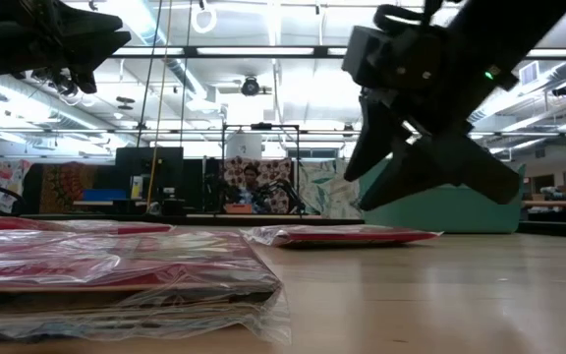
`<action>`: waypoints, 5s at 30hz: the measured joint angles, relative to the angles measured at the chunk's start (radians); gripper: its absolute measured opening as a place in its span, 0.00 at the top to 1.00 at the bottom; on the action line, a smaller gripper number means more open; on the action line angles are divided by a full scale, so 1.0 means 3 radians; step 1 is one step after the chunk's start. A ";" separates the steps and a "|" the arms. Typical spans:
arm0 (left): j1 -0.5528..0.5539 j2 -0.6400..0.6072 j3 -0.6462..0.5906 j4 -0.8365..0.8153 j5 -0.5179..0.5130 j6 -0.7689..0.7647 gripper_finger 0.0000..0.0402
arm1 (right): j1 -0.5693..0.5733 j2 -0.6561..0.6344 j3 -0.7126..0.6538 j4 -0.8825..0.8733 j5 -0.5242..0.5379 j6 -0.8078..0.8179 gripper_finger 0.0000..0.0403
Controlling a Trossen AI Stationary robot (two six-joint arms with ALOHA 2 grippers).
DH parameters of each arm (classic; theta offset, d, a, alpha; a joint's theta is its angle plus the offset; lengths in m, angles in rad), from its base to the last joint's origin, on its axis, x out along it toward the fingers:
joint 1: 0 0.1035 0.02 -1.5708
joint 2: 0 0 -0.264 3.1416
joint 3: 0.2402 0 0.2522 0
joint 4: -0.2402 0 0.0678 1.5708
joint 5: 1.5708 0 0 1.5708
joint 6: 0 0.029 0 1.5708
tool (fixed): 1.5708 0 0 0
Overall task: Sort popcorn bags into baskets
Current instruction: Put the red popcorn bag into the green bin
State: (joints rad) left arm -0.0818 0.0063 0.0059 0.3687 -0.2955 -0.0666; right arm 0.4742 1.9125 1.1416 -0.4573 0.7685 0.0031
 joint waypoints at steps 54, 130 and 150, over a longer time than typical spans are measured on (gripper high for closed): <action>0.0001 0.0000 0.0001 0.0000 0.0000 0.0003 0.69 | -0.0354 -0.0003 -0.0477 0.0707 -0.0155 -0.0645 0.97; 0.0000 0.0001 0.0001 -0.0001 0.0000 0.0006 0.69 | -0.1845 -0.2185 -0.1344 -0.1172 0.0553 -0.1046 0.74; 0.0000 0.0000 0.0000 -0.0001 -0.0001 0.0004 0.69 | -0.2172 -0.2185 -0.1344 -0.1203 -0.0012 -0.0657 0.66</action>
State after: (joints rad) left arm -0.0818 0.0063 0.0059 0.3683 -0.2956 -0.0652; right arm -0.1774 1.2572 0.7383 -0.8182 0.7650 -0.1939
